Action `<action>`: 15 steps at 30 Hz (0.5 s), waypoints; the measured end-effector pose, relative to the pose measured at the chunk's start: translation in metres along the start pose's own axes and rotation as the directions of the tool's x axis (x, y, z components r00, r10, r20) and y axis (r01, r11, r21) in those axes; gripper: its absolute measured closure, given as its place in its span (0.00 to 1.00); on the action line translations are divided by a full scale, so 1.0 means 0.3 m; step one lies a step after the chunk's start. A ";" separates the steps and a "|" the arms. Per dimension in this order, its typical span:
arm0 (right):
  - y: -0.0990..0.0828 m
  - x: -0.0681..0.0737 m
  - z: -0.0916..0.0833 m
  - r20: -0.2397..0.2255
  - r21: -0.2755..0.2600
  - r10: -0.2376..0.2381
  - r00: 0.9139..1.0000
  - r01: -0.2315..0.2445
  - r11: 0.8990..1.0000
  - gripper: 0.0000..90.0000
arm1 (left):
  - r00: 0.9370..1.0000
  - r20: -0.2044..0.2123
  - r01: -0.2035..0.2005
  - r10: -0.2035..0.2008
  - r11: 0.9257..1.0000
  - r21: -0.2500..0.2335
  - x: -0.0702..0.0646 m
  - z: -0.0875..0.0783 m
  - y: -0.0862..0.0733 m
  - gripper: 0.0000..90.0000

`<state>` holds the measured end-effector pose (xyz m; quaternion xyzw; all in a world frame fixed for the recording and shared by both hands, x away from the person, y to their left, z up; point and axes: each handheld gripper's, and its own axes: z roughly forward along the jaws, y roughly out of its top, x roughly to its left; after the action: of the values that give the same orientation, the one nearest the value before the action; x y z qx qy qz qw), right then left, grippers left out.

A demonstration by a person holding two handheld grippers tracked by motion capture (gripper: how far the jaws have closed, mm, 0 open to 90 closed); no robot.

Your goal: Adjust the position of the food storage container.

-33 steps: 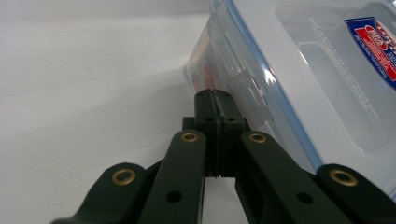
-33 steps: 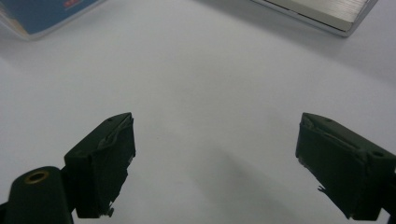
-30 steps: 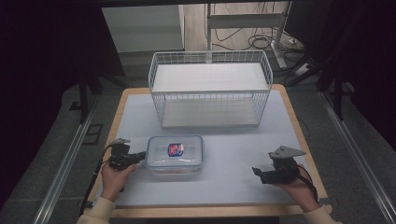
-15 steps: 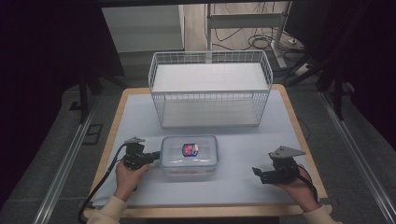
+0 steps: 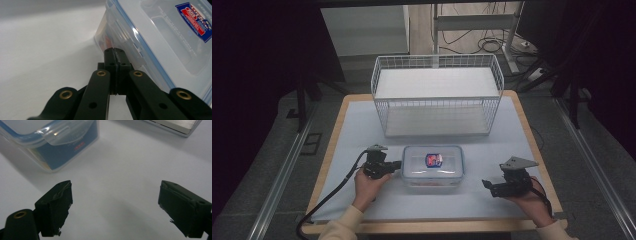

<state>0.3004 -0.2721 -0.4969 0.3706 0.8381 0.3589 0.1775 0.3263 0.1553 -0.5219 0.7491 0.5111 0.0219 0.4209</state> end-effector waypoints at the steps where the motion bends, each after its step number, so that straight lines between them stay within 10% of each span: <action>1: 0.000 0.000 0.000 -0.001 -0.001 0.002 1.000 -0.002 1.000 0.13 | 1.000 0.000 0.001 -0.001 1.000 -0.001 -0.005 0.006 0.003 0.99; 15: -0.002 -0.003 -0.003 0.002 -0.005 0.005 1.000 -0.005 1.000 0.13 | 0.999 0.030 0.012 -0.011 1.000 -0.026 -0.003 0.005 0.015 0.99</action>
<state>0.3004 -0.2734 -0.4967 0.3728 0.8361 0.3610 0.1781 0.3300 0.1530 -0.5196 0.7407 0.5089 0.0150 0.4383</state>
